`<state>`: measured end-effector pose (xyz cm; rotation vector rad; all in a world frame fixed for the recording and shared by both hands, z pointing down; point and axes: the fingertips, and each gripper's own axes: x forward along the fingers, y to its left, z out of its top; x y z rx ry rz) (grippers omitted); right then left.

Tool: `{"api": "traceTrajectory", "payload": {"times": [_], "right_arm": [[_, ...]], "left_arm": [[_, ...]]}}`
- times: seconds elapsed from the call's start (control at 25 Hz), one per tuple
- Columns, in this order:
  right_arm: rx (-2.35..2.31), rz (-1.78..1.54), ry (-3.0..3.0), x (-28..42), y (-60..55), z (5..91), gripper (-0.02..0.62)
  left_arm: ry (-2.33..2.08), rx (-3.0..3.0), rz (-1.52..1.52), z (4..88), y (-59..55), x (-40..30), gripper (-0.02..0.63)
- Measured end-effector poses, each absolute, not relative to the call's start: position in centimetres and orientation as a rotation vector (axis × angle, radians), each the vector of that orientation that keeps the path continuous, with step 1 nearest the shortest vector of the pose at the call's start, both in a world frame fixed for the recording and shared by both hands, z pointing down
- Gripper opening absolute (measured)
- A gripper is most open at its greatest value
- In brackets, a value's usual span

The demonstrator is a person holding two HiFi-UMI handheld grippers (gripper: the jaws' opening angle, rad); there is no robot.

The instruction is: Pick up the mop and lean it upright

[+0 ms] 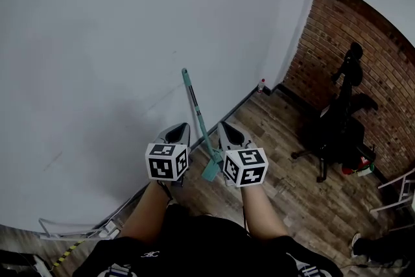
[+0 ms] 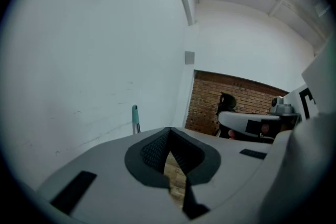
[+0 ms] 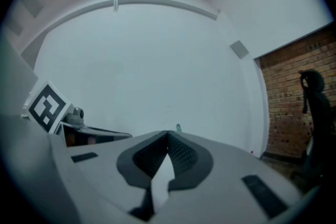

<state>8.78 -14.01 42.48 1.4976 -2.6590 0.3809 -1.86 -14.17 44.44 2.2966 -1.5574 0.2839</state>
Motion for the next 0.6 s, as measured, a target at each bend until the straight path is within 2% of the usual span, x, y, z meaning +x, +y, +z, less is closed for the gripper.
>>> {"api": "traceTrajectory", "payload": {"times": [0.36, 0.6], "right_arm": [[1.405, 0.376, -2.632, 5.0, -20.9, 45.8, 0.014], [1.384, 0.312, -2.593, 1.4, -30.1, 47.6, 0.014]], "left_arm": [[-1.538, 2.256, 0.251, 47.7, -21.0, -4.8, -0.003], [-1.490, 2.284, 0.228, 48.8, -27.9, -6.8, -0.003]]}}
